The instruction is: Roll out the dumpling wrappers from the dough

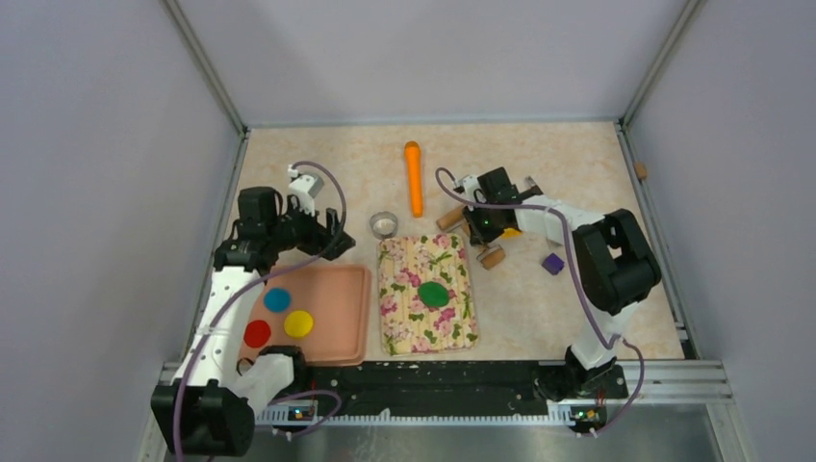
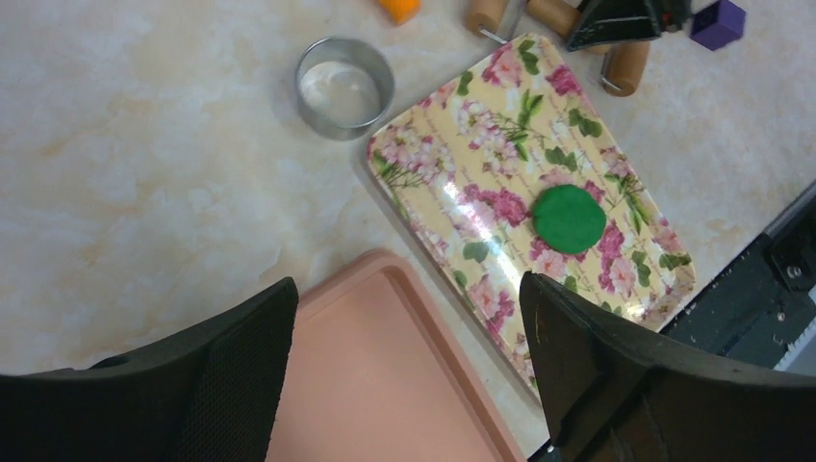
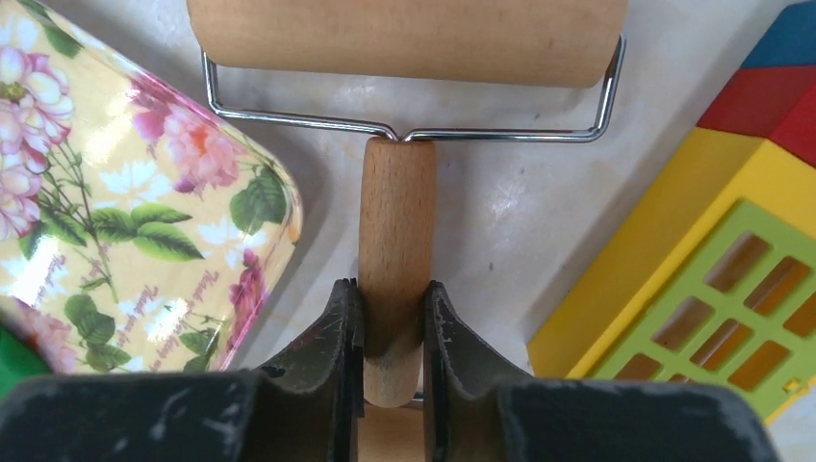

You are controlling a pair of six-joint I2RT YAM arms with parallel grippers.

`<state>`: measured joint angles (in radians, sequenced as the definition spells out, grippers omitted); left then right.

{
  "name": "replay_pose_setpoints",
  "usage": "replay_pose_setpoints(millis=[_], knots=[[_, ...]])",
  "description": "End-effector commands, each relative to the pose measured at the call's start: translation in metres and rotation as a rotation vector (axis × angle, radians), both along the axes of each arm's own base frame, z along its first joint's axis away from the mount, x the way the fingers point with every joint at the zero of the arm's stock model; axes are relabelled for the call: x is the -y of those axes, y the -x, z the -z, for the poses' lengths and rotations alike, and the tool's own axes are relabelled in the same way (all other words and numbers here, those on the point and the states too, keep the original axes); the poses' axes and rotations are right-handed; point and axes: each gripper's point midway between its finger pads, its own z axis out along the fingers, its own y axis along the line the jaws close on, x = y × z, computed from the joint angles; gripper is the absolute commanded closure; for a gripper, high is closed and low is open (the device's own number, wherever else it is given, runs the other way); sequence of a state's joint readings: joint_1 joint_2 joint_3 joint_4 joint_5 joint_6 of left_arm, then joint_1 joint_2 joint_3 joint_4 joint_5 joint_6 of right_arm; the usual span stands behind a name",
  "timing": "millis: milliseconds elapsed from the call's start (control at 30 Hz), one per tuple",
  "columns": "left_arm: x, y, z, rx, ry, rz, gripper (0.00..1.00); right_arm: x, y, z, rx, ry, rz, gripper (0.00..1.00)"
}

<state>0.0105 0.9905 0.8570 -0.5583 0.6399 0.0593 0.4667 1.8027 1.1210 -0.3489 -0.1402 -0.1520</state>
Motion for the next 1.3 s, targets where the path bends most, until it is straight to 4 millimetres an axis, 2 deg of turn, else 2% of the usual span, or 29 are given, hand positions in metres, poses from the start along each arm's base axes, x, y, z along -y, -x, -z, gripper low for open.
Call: replay_pose_setpoints(millis=[0,133,233,333,400,500,600,733,900,1033,1100,1267], knots=[[0.034,0.002,-0.053,0.249,-0.083,0.215,0.11,-0.013,0.003,-0.071,0.078,-0.09,-0.095,1.0],[0.066,0.003,-0.091,0.605,-0.24,0.418,0.09,-0.025,0.04,-0.137,0.059,-0.225,-0.196,1.0],[0.1,0.011,-0.118,0.895,-0.343,0.578,0.06,-0.027,0.069,-0.171,0.03,-0.298,-0.239,1.0],[0.137,0.019,-0.131,1.094,-0.399,0.707,0.06,-0.028,0.088,-0.19,0.004,-0.347,-0.253,1.0],[0.162,0.024,-0.133,1.181,-0.434,0.782,0.06,-0.032,0.101,-0.197,-0.037,-0.392,-0.274,1.0],[0.197,0.033,-0.128,1.333,-0.494,0.867,0.07,-0.042,0.119,-0.206,-0.122,-0.481,-0.295,1.0],[0.218,0.037,-0.124,1.469,-0.526,0.914,0.11,-0.045,0.127,-0.213,-0.143,-0.523,-0.294,1.0],[0.228,0.031,-0.116,1.521,-0.595,0.975,0.25,-0.046,0.134,-0.219,-0.16,-0.539,-0.305,1.0],[0.232,0.015,-0.087,1.481,-0.732,1.038,0.39,-0.05,0.141,-0.222,-0.213,-0.584,-0.301,1.0],[0.24,0.008,-0.077,1.476,-0.766,1.046,0.4,-0.055,0.142,-0.222,-0.246,-0.619,-0.301,1.0],[0.244,0.005,-0.07,1.478,-0.786,1.062,0.45,-0.057,0.142,-0.222,-0.258,-0.627,-0.306,1.0],[0.252,-0.011,-0.064,1.495,-0.859,1.021,0.69,-0.057,0.142,-0.22,-0.275,-0.626,-0.312,1.0]])
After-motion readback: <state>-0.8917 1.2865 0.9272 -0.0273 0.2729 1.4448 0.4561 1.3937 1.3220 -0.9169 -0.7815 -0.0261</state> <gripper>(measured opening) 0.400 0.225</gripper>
